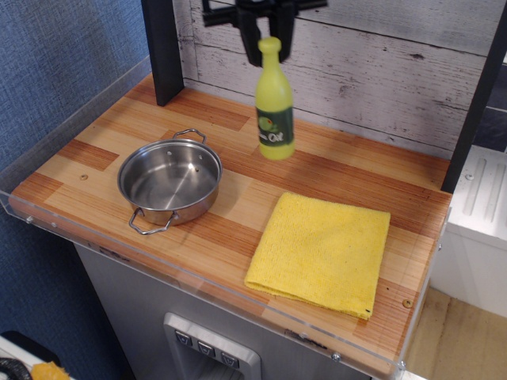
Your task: Move the yellow bottle behind the towel
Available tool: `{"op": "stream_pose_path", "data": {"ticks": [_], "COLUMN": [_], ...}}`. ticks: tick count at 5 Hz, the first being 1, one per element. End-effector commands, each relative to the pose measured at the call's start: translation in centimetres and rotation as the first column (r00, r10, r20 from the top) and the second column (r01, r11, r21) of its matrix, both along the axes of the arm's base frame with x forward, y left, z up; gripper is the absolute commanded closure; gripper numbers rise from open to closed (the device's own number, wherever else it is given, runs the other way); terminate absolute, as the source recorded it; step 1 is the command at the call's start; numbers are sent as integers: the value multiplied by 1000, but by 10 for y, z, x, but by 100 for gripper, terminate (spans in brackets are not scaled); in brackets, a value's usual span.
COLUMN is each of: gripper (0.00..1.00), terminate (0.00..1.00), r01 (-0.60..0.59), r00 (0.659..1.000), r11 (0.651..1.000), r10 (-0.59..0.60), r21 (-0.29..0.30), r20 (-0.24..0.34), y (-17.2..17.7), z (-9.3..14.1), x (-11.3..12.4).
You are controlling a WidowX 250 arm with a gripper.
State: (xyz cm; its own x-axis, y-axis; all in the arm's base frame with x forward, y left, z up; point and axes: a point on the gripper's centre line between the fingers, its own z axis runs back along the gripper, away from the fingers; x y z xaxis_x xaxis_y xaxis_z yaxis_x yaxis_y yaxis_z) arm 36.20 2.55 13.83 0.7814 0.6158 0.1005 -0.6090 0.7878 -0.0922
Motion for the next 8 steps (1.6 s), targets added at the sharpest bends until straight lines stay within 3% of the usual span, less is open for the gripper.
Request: {"op": "stream_pose_path", "data": {"ticks": [1,3,5,6,8], "gripper": [100,100,100,0,0], "terminate": [0,0,0,0,0], "r01": [27,22,6,5,7], "r00": [996,997,997,997,997], "r11": [1000,1000,1000,1000,1000], "r10": [-27,-21,-7,-7,-9], "r21": [-2,-20,9,20,23], "r20": [80,76,83,78,71], "y": [-12,-20,-21,-19,-16], "z": [-8,-24,-29,-25,-18], "x": [3,4,4,4,4]}}
